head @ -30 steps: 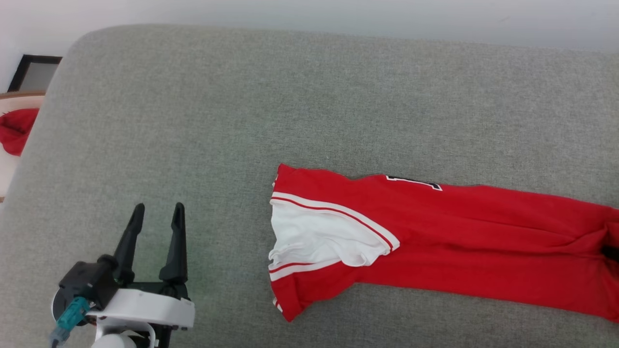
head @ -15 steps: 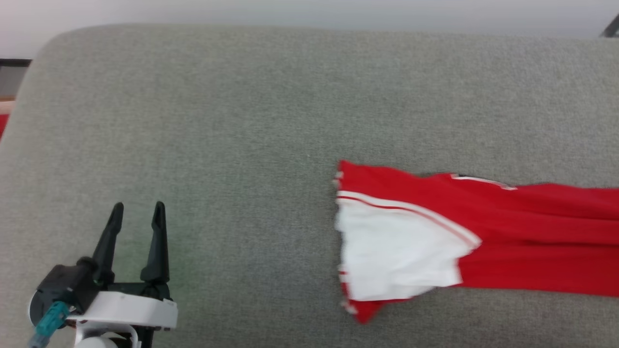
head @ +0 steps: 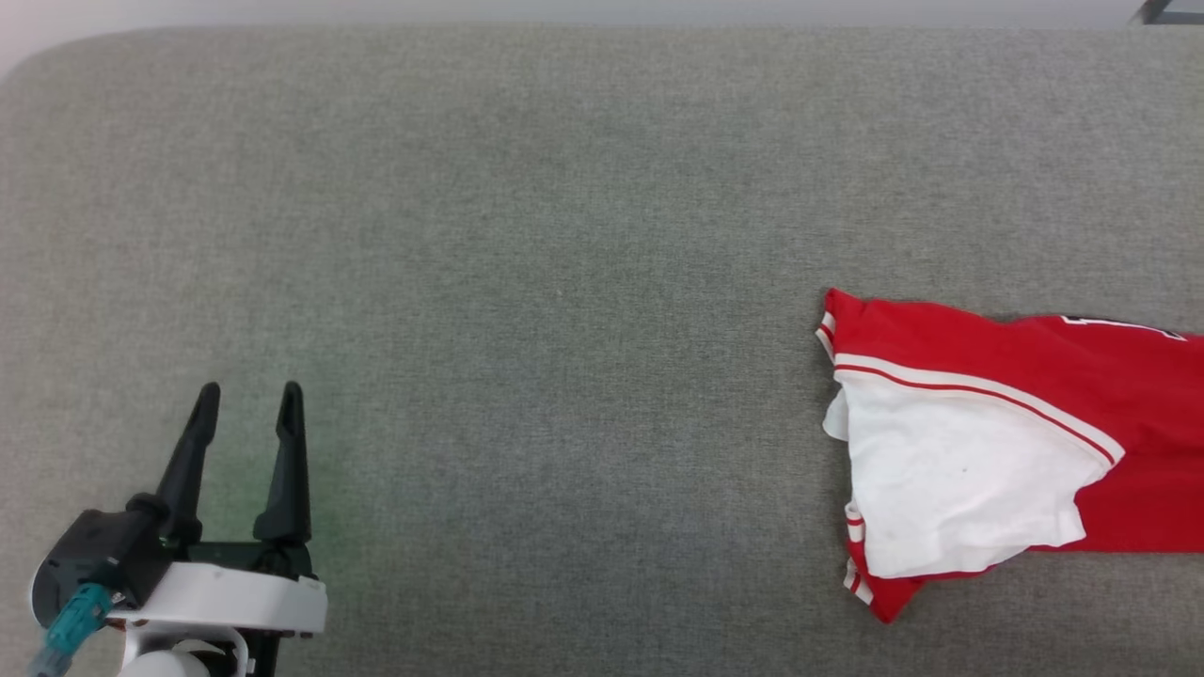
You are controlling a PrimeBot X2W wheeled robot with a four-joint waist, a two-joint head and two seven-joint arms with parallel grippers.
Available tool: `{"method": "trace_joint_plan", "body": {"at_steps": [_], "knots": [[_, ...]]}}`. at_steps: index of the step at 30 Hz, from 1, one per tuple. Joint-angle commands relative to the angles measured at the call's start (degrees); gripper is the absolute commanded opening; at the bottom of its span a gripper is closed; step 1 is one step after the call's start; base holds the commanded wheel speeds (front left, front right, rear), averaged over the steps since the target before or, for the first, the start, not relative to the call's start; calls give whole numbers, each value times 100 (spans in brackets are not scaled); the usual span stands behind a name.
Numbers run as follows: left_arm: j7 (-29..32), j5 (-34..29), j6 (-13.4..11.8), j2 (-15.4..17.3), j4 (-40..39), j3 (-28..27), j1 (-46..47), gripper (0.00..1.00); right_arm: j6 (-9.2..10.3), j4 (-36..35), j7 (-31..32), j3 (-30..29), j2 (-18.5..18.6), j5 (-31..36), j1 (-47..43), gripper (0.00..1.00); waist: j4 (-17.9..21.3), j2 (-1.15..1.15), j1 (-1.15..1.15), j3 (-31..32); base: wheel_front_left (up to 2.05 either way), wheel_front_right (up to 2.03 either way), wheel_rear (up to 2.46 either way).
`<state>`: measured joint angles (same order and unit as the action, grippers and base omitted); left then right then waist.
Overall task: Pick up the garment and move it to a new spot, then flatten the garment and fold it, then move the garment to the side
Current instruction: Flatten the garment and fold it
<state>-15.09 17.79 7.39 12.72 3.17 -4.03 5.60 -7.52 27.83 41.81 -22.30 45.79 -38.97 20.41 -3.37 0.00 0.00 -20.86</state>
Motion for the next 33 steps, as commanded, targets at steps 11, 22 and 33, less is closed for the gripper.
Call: {"method": "trace_joint_plan", "body": {"at_steps": [11,22,33], "knots": [[-4,49,13,-137,119,17,-154,100,7,-1429,406,1069,-309,-831,-239,0,60,0,0,370,0,0,0],[-4,145,13,-229,235,237,-242,100,6,-3423,1051,2520,-961,-1318,-255,0,-162,0,0,689,0,0,0],[-4,234,13,-322,286,387,-211,100,6,-3237,1041,3710,-1440,-929,116,0,-576,0,0,713,0,0,0]]}}
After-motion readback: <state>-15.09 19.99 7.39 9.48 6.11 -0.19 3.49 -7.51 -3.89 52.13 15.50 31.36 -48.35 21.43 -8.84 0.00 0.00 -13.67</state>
